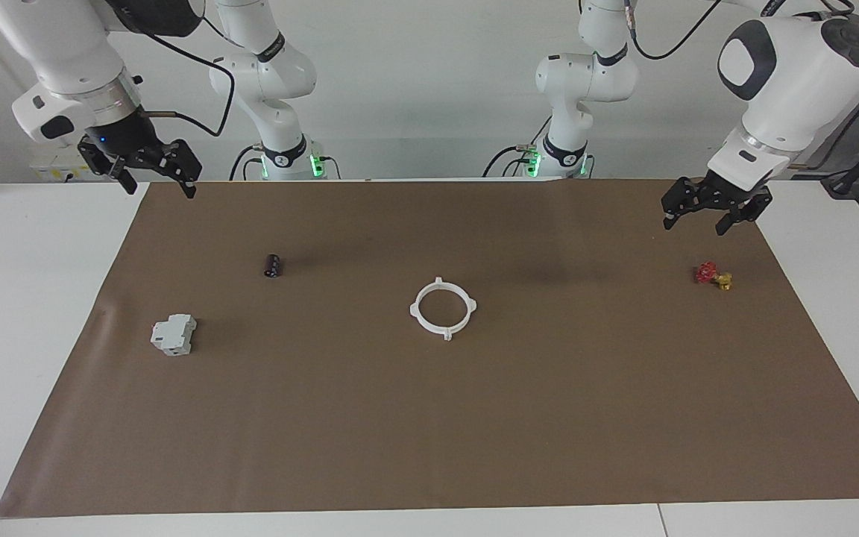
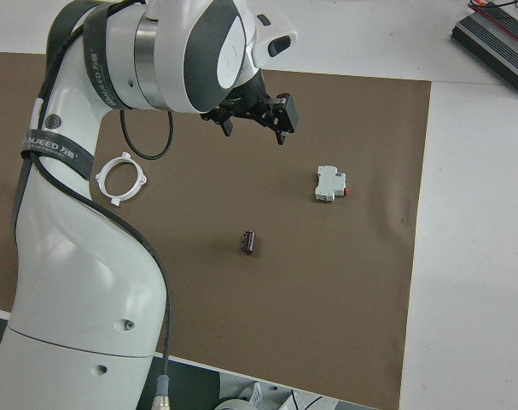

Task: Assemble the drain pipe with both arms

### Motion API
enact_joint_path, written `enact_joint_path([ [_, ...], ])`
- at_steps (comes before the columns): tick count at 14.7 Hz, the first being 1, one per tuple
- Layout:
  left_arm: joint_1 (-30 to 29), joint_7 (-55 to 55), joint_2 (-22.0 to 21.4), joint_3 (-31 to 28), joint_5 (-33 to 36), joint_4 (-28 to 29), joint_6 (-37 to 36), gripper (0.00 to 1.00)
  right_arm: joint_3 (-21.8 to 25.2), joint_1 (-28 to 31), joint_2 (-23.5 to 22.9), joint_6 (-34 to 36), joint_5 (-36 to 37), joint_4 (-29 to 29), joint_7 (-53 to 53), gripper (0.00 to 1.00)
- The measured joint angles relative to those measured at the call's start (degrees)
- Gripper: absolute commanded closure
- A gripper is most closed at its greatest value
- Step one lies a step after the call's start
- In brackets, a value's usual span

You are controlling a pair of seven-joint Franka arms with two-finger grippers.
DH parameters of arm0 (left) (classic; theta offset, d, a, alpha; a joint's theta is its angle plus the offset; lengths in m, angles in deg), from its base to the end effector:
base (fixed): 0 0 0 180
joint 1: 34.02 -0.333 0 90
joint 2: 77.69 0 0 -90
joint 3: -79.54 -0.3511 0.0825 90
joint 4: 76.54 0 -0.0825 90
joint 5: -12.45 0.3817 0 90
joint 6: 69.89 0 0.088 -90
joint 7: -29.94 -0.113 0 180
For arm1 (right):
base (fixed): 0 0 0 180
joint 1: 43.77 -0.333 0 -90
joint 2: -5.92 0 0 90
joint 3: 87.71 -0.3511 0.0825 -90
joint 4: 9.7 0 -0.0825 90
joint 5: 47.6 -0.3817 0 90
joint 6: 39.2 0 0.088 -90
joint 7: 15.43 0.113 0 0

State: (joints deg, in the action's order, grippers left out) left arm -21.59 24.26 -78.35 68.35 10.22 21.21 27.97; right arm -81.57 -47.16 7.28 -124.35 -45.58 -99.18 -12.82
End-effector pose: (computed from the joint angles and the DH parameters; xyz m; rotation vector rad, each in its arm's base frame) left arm 0.5568 -0.0153 0.6079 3.0960 -0.1793 0.0229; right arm 0.5341 -0.0307 0.6635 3.1044 -0.1484 -0.0808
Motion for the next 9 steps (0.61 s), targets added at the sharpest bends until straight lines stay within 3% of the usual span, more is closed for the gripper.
enact_joint_path([
  [9, 1.5, 3.0, 0.0, 0.2, 0.0, 0.0, 0.0, 0.0, 0.0, 0.0, 0.0, 0.0, 0.0, 0.0, 0.0, 0.0],
])
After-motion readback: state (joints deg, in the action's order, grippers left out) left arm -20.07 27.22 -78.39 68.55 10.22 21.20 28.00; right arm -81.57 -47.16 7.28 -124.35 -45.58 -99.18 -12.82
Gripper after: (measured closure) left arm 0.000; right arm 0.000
